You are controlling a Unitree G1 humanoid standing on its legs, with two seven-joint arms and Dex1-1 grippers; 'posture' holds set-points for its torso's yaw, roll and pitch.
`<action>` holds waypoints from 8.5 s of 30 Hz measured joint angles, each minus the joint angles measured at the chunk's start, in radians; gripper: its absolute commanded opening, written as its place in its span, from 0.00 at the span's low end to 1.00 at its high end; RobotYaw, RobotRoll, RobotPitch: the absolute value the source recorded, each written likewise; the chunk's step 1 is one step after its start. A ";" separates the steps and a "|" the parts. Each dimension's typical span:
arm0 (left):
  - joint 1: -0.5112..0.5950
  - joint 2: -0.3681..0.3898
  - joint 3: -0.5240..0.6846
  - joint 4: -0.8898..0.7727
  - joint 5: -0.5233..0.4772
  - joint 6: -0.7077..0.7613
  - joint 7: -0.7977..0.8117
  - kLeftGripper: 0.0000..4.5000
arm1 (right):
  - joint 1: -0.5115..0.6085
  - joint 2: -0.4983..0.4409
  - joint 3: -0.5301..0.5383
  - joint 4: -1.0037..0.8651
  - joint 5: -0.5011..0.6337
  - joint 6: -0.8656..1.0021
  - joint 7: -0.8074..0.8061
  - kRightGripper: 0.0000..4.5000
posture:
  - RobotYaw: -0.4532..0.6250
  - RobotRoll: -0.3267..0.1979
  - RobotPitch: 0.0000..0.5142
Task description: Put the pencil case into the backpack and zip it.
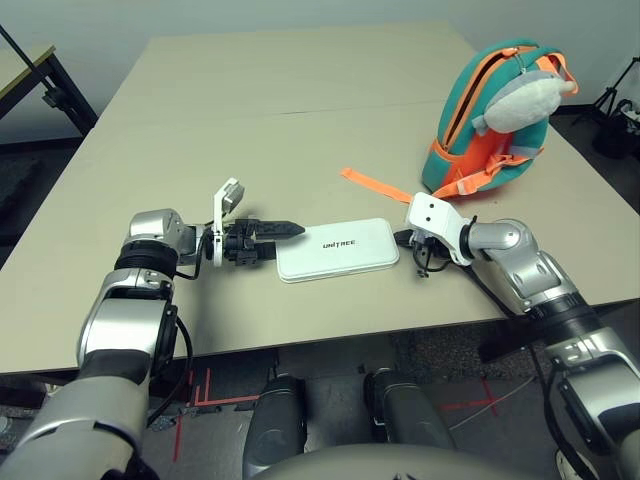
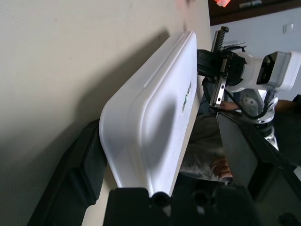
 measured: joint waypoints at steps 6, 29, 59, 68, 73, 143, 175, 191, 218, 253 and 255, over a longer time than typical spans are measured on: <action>0.029 0.004 -0.013 -0.059 0.005 -0.028 -0.016 1.00 | 0.000 0.001 0.000 0.000 0.000 0.000 -0.001 0.01 | 0.32 0.62 0.13; 0.074 -0.030 0.100 -0.207 -0.042 -0.109 0.038 0.32 | 0.029 0.014 -0.130 -0.003 0.113 0.101 -0.046 0.47 | 0.33 0.62 0.13; 0.149 0.018 0.325 -0.587 -0.229 -0.038 0.270 0.30 | -0.244 -0.144 -0.598 0.578 0.361 0.039 -0.286 1.00 | 0.37 0.62 0.11; 0.177 0.031 0.349 -0.628 -0.267 -0.024 0.314 0.30 | -0.342 -0.124 -0.585 0.757 0.330 -0.063 -0.291 1.00 | 0.38 0.62 0.09; 0.177 0.034 0.350 -0.629 -0.273 -0.025 0.325 0.30 | -0.354 -0.104 -0.586 0.790 0.329 -0.084 -0.293 0.70 | 0.38 0.62 0.08; 0.014 0.338 0.355 -0.858 -0.411 -0.071 0.299 0.30 | 0.184 -0.027 -0.483 -0.475 0.713 0.563 -0.208 0.05 | 0.35 0.62 0.13; -0.222 -0.057 -0.003 -0.455 -0.054 -0.485 0.169 0.30 | 0.209 -0.004 -0.444 -0.477 0.691 0.509 -0.222 0.05 | 0.30 0.62 0.10; -0.261 -0.233 -0.034 -0.300 0.089 -0.640 0.217 0.32 | 0.194 -0.001 -0.424 -0.470 0.668 0.484 -0.221 0.05 | 0.28 0.62 0.10; -0.048 0.037 0.092 -0.797 -0.098 -0.256 0.214 0.77 | 0.174 0.007 -0.399 -0.433 0.664 0.465 -0.216 0.05 | 0.32 0.62 0.11; -0.052 -0.173 0.028 -0.567 -0.051 -0.425 0.358 0.00 | 0.181 0.018 -0.397 -0.438 0.657 0.465 -0.216 0.05 | 0.28 0.62 0.12; -0.063 -0.190 0.028 -0.542 -0.050 -0.432 0.355 0.00 | 0.184 0.018 -0.398 -0.441 0.657 0.465 -0.218 0.05 | 0.28 0.62 0.13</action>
